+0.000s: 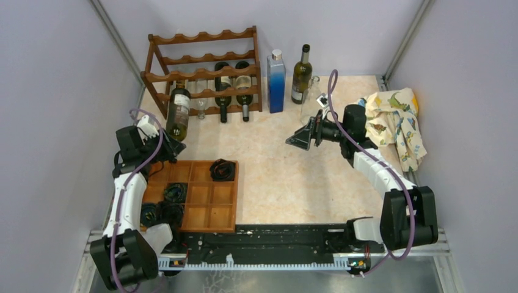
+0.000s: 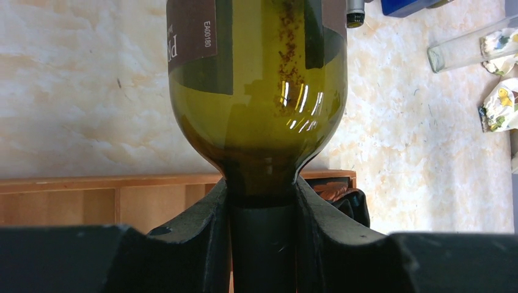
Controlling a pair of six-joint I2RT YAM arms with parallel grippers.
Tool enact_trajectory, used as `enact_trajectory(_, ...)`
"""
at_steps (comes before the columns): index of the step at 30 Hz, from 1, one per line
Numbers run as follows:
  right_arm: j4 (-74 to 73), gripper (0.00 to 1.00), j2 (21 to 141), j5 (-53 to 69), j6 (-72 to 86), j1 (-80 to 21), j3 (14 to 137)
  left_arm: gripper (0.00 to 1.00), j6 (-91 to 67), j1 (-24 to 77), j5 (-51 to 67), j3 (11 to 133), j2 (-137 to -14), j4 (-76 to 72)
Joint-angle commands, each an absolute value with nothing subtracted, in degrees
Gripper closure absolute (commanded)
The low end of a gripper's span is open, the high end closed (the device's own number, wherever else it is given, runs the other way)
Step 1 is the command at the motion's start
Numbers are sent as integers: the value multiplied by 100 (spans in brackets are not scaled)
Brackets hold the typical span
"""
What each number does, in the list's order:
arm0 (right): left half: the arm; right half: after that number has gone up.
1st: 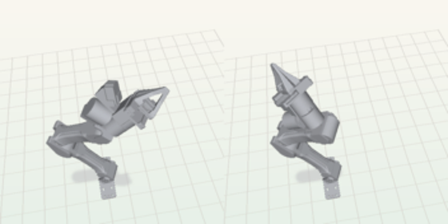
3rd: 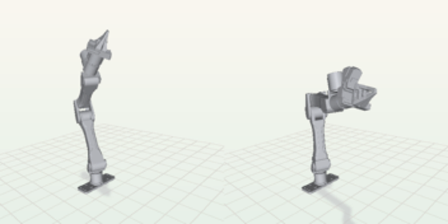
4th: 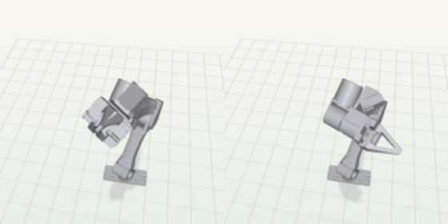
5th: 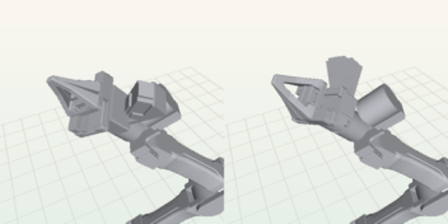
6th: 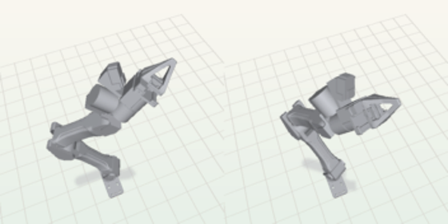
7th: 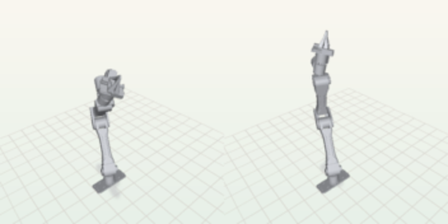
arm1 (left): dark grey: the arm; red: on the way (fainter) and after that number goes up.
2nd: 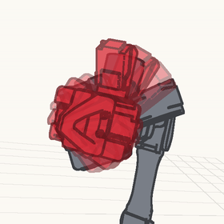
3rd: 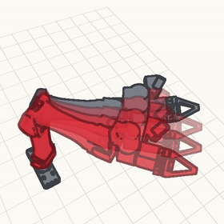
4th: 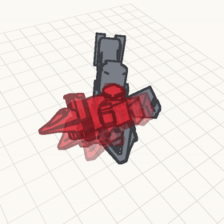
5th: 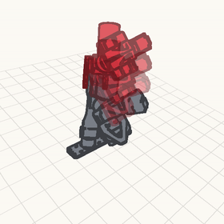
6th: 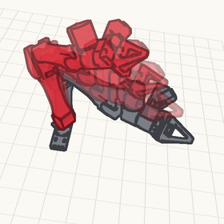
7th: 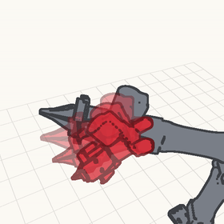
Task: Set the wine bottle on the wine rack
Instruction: Place the wine bottle in the wine rack.
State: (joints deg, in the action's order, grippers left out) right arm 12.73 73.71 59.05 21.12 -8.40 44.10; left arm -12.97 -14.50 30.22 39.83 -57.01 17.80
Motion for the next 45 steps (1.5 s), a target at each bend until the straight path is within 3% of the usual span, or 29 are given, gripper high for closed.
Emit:
enact_trajectory(1,1588,2,7393,6060,1995,-756,4761,100,-1038,-1551,3136,4429,-5775,932)
enact_trajectory(19,1576,2,7495,6098,2048,-738,4840,100,-800,-1653,3255,5032,-6512,878)
enact_trajectory(33,1593,2,7584,6124,2074,-712,4883,100,-657,-1652,2723,4996,-5709,1549)
enact_trajectory(45,1583,2,7607,6129,2068,-712,4913,100,-732,-1652,2661,5247,-6132,1466)
